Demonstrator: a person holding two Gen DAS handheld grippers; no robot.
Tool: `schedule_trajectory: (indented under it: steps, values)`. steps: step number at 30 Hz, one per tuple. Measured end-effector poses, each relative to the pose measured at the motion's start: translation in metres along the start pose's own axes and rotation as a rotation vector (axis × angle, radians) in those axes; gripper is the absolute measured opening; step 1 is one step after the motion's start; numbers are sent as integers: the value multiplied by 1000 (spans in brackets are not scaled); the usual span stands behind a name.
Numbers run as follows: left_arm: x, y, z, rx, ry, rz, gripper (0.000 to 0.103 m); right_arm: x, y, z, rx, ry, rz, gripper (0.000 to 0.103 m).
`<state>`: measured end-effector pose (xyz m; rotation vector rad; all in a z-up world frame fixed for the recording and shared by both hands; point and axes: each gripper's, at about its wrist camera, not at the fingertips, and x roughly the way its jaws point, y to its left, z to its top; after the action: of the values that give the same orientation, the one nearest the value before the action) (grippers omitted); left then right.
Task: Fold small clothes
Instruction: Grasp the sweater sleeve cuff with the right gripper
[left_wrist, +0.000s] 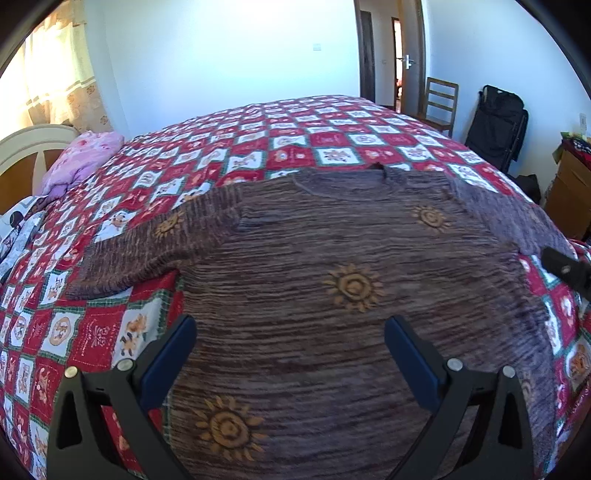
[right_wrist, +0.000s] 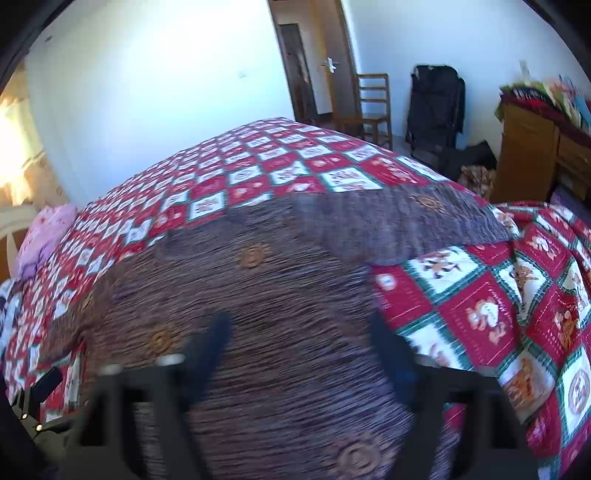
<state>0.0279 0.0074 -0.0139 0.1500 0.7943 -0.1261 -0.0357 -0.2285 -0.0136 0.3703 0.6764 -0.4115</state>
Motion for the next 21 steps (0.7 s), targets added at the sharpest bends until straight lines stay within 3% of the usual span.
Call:
schedule_trajectory:
  steps: [3, 8, 9, 10, 13, 17, 21]
  values:
    - [9, 8, 3, -6, 7, 21, 103, 13, -50, 20, 128, 39, 8, 62]
    - [22, 24, 8, -60, 6, 34, 103, 18, -154, 73, 282, -69, -83, 62]
    - [28, 27, 8, -80, 18, 29, 103, 24, -173, 84, 306, -75, -87, 57]
    - [33, 29, 9, -98, 31, 24, 103, 35, -199, 97, 343, -64, -85, 45]
    - [43, 30, 5, -120, 46, 22, 103, 67, -248, 117, 397, -7, -95, 38]
    - [55, 27, 3, -117, 44, 46, 103, 104, -277, 124, 439, 60, -108, 38]
    - [66, 27, 2, -130, 46, 58, 103, 131, -279, 121, 409, 123, -100, 38]
